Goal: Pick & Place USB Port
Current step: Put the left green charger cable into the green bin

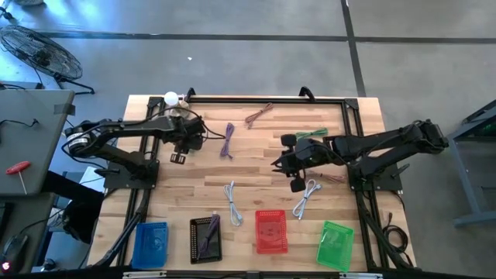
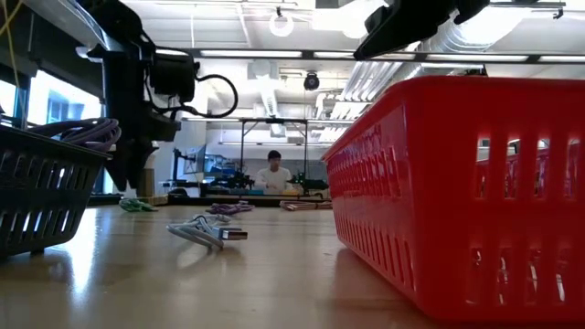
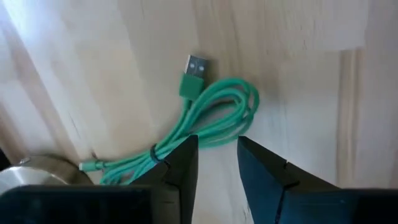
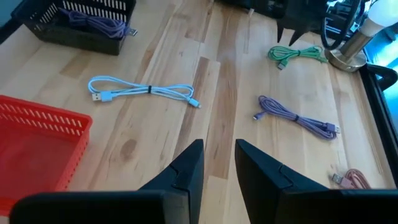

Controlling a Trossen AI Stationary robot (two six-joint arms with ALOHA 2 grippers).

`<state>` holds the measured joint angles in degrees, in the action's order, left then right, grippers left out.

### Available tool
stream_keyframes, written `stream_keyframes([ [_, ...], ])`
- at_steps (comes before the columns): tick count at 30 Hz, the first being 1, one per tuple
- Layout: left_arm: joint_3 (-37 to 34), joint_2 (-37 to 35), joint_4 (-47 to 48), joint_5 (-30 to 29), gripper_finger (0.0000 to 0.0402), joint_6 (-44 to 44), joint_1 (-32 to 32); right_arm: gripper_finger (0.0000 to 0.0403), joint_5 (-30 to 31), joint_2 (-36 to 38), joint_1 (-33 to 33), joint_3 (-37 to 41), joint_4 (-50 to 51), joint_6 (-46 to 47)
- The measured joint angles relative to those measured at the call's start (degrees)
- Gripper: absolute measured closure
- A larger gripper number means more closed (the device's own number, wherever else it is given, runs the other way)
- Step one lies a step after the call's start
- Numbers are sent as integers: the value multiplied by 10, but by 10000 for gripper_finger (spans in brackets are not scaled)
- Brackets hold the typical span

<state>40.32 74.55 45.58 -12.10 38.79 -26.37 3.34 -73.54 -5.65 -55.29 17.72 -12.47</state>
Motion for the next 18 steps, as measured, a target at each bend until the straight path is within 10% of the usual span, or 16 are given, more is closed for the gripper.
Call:
stream_keyframes([
  [18,-20,35,-51,7,296,15,1,320,-8,0,8,0,-3,0],
])
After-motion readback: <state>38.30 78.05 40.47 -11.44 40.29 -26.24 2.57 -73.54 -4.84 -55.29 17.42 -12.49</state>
